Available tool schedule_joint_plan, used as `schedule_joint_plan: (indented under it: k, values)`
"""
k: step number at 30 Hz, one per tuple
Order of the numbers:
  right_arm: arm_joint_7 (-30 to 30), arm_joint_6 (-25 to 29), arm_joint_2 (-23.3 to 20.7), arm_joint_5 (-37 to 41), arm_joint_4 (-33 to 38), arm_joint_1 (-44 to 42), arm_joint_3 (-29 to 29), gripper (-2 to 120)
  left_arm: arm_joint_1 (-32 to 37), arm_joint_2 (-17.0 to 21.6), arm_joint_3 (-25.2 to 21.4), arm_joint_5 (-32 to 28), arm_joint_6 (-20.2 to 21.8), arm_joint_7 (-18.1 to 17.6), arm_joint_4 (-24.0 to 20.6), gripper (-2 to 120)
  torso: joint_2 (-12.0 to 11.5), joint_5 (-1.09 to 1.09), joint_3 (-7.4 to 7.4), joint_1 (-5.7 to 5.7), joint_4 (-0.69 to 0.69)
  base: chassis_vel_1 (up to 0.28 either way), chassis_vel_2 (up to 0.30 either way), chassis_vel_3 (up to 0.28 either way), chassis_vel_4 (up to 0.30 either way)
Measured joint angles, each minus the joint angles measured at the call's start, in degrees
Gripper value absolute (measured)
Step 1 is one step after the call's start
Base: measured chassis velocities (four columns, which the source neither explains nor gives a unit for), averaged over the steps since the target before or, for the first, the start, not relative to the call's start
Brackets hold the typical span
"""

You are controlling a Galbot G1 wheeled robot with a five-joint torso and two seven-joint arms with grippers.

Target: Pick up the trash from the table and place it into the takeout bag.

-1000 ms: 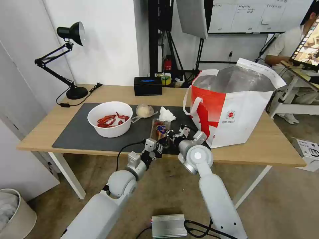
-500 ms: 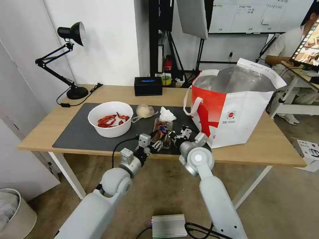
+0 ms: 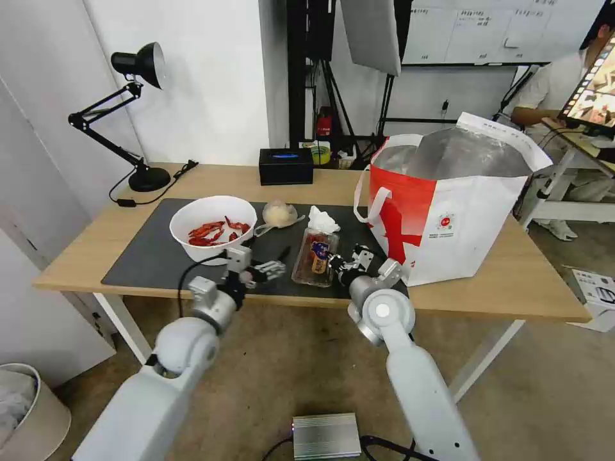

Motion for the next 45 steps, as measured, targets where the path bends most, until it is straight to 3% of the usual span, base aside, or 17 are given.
schedule_joint_plan:
  k: [10, 25, 38, 45]
  values:
    - [-1.64, 0.59, -1.63, -1.21, 2.52, -1.23, -0.59, 0, 3.67, 1.66, -6.75, -1.88, 2.2, -1.14, -3.93, 100, -0.01, 0.01, 0.01, 0.0, -0.01, 0.0, 0.0, 0.0, 0.0]
    - [-4.43, 1.72, -6.39, -2.54, 13.72, -4.74, -1.83, 0, 10.88, 0.71, -14.42, -2.49, 3.39, -1.11, -7.78, 100, -0.01, 0.01, 0.0, 0.0, 0.01, 0.0, 0.0, 0.0, 0.0]
    - [-4.81, 1.45, -12.19, 1.83, 24.65, -5.43, 0.19, 0, 14.17, -0.98, -17.85, -2.5, 3.69, -0.89, -8.98, 100, 0.0, 0.01, 0.0, 0.0, 0.0, 0.0, 0.0, 0.0, 0.0]
    - [-9.9, 2.56, -16.42, 3.9, 29.71, -7.25, 5.94, 0, 14.94, -0.8, -17.98, -2.3, 3.23, -0.73, -9.35, 100, 0.0, 0.02, 0.0, 0.0, 0.0, 0.0, 0.0, 0.0, 0.0]
